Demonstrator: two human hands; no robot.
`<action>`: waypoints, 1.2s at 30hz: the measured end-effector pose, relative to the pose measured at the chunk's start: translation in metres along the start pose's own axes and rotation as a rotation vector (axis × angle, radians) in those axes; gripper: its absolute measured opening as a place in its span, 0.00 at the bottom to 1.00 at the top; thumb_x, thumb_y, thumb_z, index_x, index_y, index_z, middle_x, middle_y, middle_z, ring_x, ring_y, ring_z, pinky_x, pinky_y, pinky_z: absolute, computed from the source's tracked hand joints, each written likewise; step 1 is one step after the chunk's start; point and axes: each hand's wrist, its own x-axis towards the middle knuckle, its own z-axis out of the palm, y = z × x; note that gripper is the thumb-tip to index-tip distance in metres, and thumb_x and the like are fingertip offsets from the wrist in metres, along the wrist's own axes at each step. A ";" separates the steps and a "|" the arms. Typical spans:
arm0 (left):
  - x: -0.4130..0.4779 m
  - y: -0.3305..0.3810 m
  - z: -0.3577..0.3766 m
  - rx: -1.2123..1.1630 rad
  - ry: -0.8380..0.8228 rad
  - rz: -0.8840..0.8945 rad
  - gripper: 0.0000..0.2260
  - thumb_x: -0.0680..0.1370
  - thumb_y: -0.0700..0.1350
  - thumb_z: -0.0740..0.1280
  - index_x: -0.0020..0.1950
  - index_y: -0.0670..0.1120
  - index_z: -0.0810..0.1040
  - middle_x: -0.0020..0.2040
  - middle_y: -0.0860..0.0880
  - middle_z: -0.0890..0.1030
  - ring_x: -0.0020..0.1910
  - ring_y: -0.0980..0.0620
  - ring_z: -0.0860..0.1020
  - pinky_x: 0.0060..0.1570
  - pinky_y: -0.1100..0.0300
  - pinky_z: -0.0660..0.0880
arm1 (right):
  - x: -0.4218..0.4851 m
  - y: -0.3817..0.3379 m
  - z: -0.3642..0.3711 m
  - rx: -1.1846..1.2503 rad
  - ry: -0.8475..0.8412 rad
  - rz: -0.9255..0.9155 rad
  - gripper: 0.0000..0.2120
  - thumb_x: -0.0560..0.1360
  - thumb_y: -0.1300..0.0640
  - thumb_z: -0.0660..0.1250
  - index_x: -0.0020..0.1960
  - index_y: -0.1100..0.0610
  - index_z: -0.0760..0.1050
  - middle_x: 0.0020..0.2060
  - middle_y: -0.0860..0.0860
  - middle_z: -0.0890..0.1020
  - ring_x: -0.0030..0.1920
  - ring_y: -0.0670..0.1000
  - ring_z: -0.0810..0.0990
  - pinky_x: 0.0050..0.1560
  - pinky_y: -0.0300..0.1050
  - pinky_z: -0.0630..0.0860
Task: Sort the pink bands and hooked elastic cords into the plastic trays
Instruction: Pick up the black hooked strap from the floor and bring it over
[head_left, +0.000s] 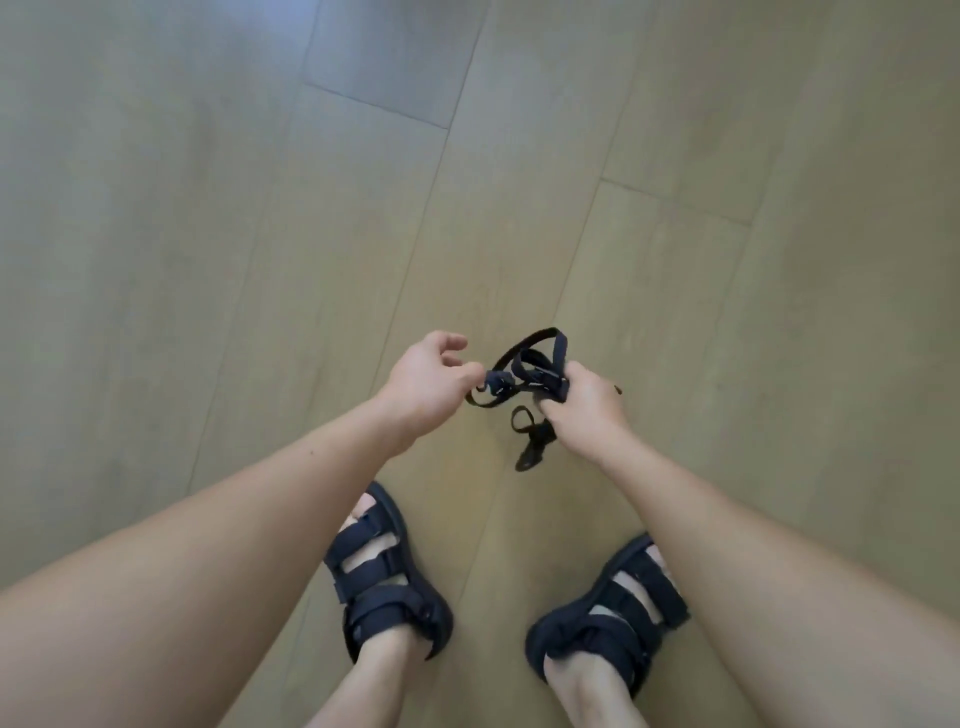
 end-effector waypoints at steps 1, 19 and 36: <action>-0.008 0.014 -0.003 -0.010 -0.003 0.017 0.20 0.77 0.46 0.67 0.69 0.50 0.71 0.60 0.49 0.77 0.51 0.52 0.77 0.51 0.57 0.73 | -0.009 -0.011 -0.011 0.127 -0.003 0.006 0.07 0.74 0.53 0.70 0.45 0.49 0.72 0.41 0.48 0.80 0.45 0.55 0.80 0.41 0.46 0.74; -0.310 0.278 -0.055 0.206 -0.281 0.524 0.17 0.72 0.40 0.73 0.59 0.48 0.76 0.45 0.52 0.84 0.44 0.55 0.81 0.44 0.61 0.78 | -0.286 -0.198 -0.316 0.991 0.142 -0.152 0.17 0.71 0.51 0.76 0.52 0.62 0.79 0.45 0.60 0.86 0.46 0.62 0.85 0.42 0.57 0.80; -0.590 0.454 -0.065 -0.026 -0.088 0.683 0.11 0.75 0.37 0.67 0.56 0.40 0.73 0.38 0.44 0.74 0.24 0.52 0.67 0.24 0.61 0.63 | -0.569 -0.214 -0.527 0.749 0.153 -0.527 0.09 0.75 0.62 0.70 0.55 0.58 0.78 0.37 0.47 0.81 0.36 0.46 0.79 0.43 0.49 0.79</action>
